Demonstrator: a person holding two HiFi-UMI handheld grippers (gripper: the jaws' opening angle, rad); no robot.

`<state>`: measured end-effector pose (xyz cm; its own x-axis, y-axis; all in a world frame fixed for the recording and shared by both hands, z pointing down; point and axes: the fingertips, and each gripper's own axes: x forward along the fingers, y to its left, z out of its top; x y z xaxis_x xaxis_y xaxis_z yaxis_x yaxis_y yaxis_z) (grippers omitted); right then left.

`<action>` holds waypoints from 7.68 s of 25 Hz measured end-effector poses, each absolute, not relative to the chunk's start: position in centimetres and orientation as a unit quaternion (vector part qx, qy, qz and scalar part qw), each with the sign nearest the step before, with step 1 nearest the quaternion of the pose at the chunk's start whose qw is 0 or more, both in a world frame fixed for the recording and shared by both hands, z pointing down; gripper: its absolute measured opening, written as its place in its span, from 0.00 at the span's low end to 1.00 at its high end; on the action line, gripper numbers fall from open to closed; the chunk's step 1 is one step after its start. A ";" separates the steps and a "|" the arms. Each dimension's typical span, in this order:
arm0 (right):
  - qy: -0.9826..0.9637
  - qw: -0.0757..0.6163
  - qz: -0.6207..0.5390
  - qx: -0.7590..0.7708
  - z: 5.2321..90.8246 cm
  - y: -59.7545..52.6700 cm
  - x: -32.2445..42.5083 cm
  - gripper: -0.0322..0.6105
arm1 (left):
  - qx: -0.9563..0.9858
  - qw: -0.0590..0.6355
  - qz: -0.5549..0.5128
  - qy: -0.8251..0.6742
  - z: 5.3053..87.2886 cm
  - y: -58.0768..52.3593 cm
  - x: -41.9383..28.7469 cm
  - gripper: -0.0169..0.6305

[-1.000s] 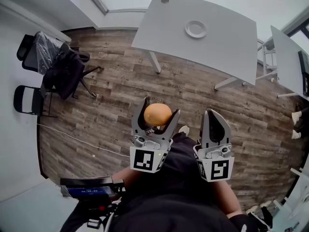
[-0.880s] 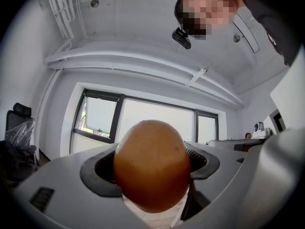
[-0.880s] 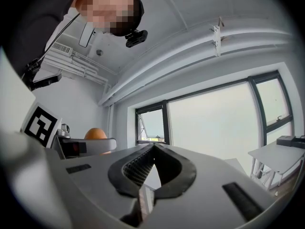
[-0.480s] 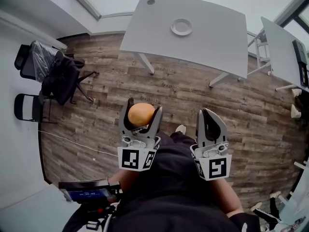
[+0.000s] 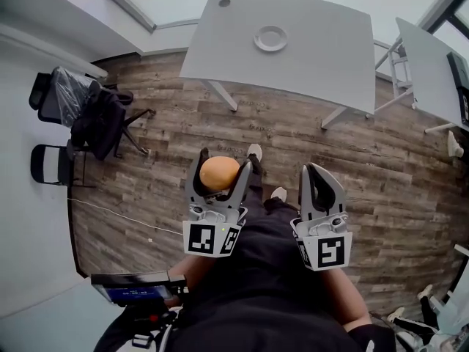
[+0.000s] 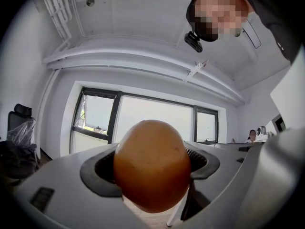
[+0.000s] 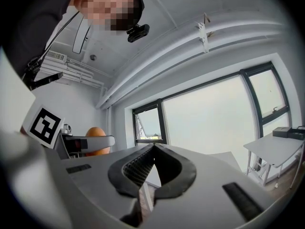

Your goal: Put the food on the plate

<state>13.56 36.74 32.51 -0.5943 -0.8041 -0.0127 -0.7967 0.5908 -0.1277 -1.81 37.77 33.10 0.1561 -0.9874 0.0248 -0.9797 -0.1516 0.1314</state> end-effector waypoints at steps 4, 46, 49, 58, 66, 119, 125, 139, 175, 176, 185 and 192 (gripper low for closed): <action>0.888 0.042 -0.057 -0.455 32.6 36.4 14.5 0.05 | 0.768 0.046 -0.034 -0.638 32.5 37.1 -0.5 0.61; 0.882 -0.013 -0.052 -0.468 32.3 10.7 4.1 0.05 | 0.784 0.084 -0.065 -0.611 33.6 10.7 -11.1 0.61; 0.877 -0.026 -0.056 -0.476 33.1 8.4 3.1 0.05 | 0.786 0.091 -0.064 -0.608 34.1 8.7 -12.5 0.61; 0.878 -0.032 -0.069 -0.473 34.0 2.8 -1.4 0.05 | 0.796 0.088 -0.064 -0.595 34.1 3.8 -16.0 0.61; 0.877 -0.018 -0.043 -0.479 31.8 -1.2 -4.0 0.05 | 0.796 0.102 -0.068 -0.592 34.9 1.7 -17.2 0.61; 0.891 0.001 -0.027 -0.454 31.7 -5.3 2.0 0.05 | 0.801 0.157 0.041 -0.576 44.0 -8.4 -8.3 0.61; 0.886 -0.003 -0.029 -0.462 32.2 -5.9 2.4 0.05 | 0.798 0.166 0.068 -0.576 47.0 -9.1 -8.9 0.61; 0.875 -0.008 -0.038 -0.483 32.7 -7.1 3.3 0.05 | 0.801 0.186 0.116 -0.556 52.3 -11.3 -8.4 0.61; 0.853 -0.015 -0.062 -0.517 34.2 -9.5 7.6 0.05 | 0.817 0.209 0.266 -0.468 63.0 -15.1 -3.2 0.61; 0.853 -0.016 -0.062 -0.518 34.2 -9.4 7.7 0.05 | 0.817 0.210 0.276 -0.460 63.5 -14.8 -3.0 0.61; 0.856 -0.024 -0.052 -0.514 34.4 -8.9 8.9 0.05 | 0.822 0.197 0.296 -0.444 66.3 -14.4 -1.5 0.61; 0.855 -0.033 -0.054 -0.516 34.8 -8.8 9.1 0.05 | 0.813 0.199 0.315 -0.447 67.7 -15.2 -2.7 0.61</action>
<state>9.11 -8.81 34.79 -0.4662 -0.8775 0.1122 -0.8847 0.4627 -0.0570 -2.73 -15.19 67.75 0.4022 -0.6018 0.6899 -0.8524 -0.5212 0.0423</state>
